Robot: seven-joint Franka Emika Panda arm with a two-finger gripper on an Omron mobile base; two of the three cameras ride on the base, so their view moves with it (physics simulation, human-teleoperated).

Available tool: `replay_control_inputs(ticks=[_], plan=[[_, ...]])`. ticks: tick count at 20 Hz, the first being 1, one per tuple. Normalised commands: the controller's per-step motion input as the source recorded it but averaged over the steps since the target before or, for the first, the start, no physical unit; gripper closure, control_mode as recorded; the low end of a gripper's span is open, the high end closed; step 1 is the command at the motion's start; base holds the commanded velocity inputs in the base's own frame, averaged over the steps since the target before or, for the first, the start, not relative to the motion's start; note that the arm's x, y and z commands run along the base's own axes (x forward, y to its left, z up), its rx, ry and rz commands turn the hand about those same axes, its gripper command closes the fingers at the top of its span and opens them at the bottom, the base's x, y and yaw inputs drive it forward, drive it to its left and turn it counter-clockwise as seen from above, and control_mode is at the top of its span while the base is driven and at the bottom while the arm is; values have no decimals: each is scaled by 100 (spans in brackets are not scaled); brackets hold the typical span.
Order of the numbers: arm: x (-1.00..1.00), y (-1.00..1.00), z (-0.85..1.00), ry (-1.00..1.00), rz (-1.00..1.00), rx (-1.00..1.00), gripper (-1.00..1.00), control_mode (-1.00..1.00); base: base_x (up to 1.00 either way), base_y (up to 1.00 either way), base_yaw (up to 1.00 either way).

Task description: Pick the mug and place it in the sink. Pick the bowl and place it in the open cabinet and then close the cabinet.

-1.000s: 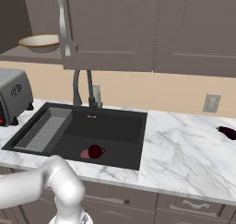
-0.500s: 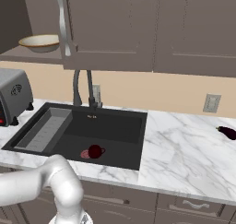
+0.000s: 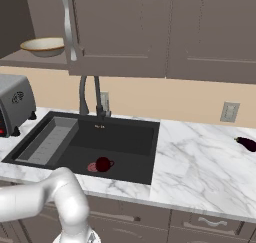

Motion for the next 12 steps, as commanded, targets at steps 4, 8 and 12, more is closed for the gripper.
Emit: replay_control_inputs(ticks=[4, 8, 12], plan=[[1, 3, -5, -2, -8, -1, -100, -100, 0, 0, 0], [0, 1, -1, -2, -6, -1, -100, -100, 0, 0, 0], [9, 7, -1, -3, -5, -3, -100, -100, 0, 0, 0]])
